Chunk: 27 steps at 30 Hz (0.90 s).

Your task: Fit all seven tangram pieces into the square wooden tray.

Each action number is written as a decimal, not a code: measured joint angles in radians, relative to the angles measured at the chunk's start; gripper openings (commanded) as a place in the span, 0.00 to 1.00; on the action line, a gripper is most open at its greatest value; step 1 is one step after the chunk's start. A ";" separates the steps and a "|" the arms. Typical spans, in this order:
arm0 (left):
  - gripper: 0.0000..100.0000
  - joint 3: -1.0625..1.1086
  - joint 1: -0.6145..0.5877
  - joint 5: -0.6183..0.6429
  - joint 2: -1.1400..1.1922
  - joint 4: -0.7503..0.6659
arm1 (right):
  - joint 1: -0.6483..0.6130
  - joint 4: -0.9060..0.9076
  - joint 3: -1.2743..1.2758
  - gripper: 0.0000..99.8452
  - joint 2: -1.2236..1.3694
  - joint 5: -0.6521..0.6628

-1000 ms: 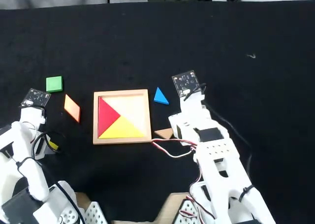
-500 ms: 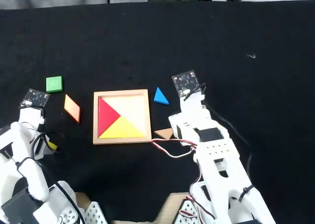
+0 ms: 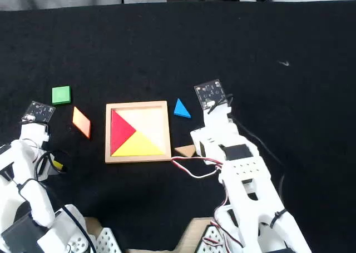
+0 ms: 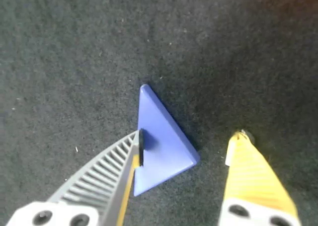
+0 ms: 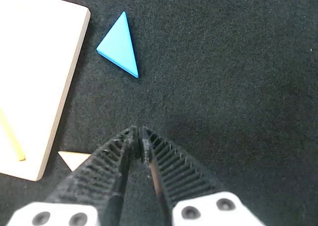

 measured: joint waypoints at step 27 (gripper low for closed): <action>0.27 0.000 -0.011 -0.002 0.049 -0.049 | 0.000 0.000 0.000 0.01 0.000 0.000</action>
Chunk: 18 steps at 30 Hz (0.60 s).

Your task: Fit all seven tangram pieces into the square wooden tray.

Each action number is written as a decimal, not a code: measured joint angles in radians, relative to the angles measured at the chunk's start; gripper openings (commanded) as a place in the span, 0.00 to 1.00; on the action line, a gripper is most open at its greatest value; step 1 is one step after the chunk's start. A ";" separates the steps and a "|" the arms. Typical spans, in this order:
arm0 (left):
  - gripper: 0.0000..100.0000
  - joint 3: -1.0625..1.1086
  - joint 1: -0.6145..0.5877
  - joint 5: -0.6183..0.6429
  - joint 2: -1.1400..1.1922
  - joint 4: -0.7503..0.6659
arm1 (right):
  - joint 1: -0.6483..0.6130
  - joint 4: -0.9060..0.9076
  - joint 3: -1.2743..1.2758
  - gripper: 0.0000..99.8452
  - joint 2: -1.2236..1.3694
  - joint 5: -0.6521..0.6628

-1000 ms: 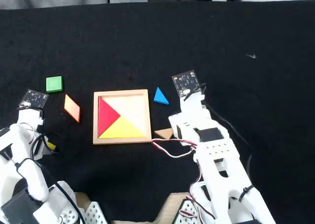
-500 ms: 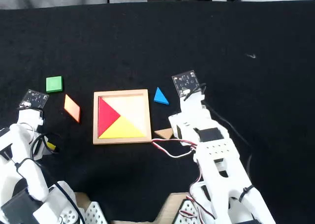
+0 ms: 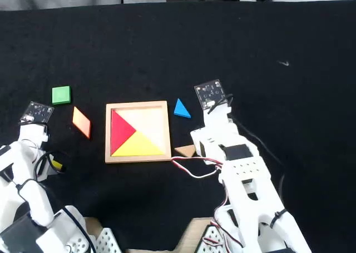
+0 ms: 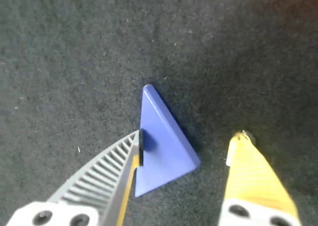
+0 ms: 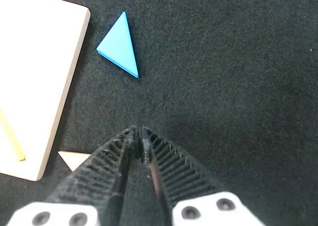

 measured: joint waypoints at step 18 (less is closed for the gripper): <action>0.24 -0.086 -0.023 0.000 0.144 -0.002 | 0.000 0.000 0.000 0.01 0.000 0.000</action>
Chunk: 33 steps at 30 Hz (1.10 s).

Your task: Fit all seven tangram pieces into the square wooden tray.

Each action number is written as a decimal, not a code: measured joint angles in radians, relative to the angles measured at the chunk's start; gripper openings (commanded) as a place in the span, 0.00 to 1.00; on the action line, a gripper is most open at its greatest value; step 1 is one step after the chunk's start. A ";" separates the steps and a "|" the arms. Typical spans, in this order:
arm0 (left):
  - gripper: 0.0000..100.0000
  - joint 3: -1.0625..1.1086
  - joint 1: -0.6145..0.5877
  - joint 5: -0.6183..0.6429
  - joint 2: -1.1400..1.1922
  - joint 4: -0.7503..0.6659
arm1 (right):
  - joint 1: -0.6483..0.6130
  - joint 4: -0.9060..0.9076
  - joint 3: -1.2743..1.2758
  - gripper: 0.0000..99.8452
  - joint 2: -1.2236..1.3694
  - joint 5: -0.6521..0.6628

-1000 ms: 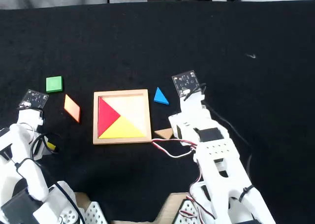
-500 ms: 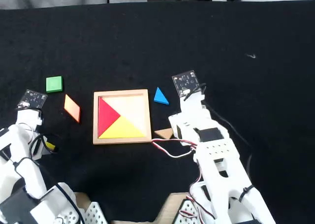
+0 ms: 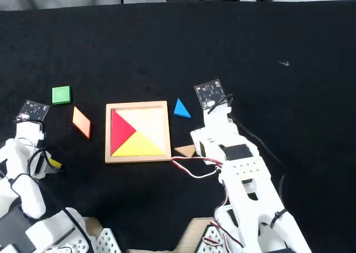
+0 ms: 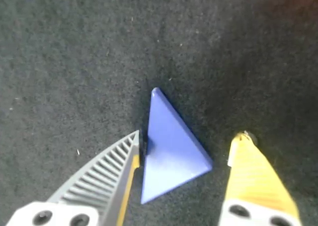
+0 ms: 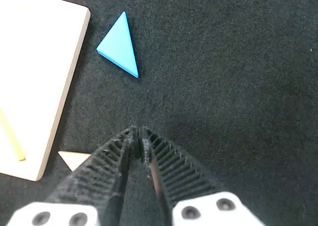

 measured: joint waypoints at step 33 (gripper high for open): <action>0.26 0.097 0.005 0.006 -0.270 0.115 | 0.000 0.000 0.000 0.01 0.000 0.000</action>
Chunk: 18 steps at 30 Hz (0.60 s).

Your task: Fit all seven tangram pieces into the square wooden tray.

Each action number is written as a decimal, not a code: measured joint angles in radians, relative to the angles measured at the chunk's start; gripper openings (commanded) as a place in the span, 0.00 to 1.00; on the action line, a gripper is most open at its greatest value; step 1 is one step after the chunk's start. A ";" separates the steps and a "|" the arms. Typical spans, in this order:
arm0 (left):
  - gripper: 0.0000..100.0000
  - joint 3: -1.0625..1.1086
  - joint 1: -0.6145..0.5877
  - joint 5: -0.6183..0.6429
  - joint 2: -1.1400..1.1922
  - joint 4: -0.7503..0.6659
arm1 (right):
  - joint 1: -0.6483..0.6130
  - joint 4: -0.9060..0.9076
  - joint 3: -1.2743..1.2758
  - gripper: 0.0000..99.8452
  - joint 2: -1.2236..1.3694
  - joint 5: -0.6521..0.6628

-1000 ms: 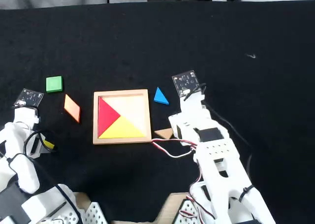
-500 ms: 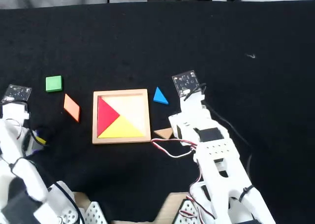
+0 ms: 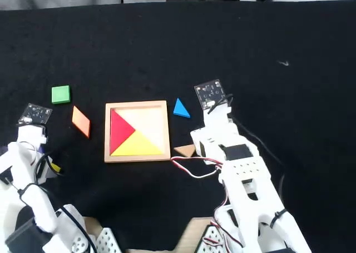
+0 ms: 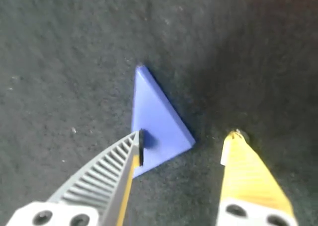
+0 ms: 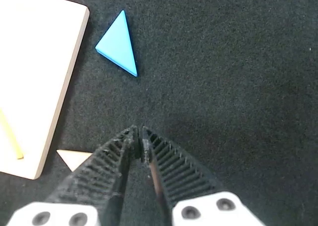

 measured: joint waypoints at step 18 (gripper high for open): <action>0.20 0.044 0.012 -0.006 0.000 -0.078 | 0.000 0.000 0.000 0.01 0.000 0.000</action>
